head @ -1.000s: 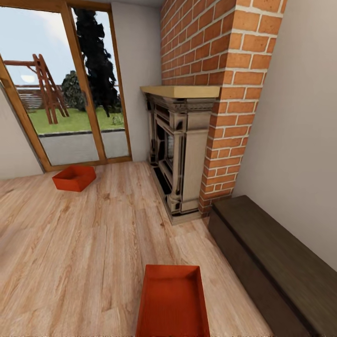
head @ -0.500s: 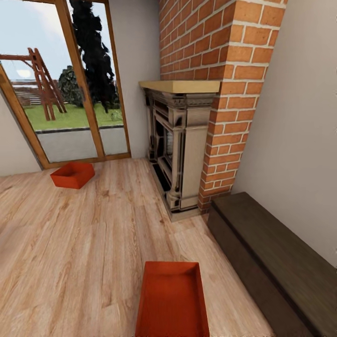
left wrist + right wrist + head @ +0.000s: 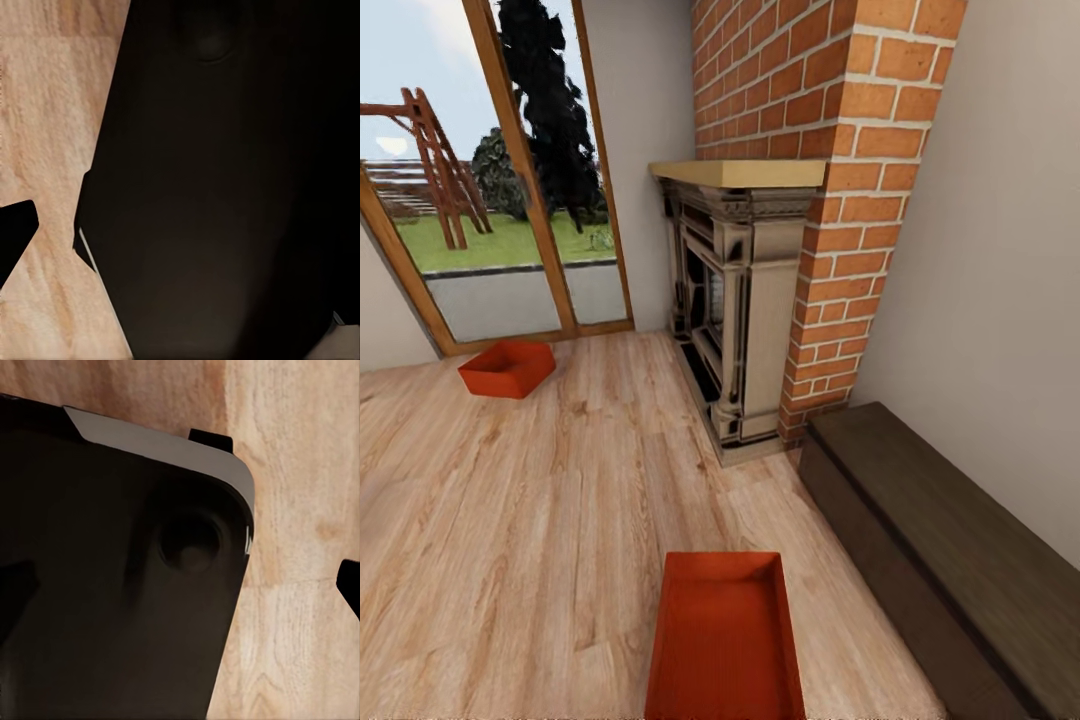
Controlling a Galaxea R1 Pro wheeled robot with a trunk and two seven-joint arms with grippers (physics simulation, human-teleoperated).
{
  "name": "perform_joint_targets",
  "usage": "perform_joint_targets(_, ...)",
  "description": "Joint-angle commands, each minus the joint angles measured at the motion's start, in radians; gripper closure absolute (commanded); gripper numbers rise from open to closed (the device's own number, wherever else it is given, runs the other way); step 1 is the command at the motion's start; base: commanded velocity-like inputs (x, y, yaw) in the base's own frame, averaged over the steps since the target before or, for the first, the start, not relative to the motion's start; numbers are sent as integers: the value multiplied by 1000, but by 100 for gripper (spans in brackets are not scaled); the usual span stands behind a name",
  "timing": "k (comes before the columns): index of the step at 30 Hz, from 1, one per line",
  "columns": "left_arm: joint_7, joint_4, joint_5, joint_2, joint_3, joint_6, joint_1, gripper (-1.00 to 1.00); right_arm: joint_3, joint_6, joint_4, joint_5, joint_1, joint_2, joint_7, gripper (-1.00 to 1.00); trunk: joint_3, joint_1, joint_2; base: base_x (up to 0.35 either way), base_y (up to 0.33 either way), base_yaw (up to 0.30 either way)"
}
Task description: Move the two storage containers from the living room to the garage. In the garage, place one container on the floor and stack the other container on top of it (either order is fine).
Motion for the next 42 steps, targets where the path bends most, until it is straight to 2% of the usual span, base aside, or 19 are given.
perform_joint_targets(1,1,-1,2,0,2,-2,0,-100,8,-6,3,-8,-1,1,0,-100,-2,0,0,0,0,-3)
perform_joint_targets(42,1,-1,3,0,2,-2,0,-100,10,-4,3,-6,-1,3,2,-100,-69,0,0,0,0,0)
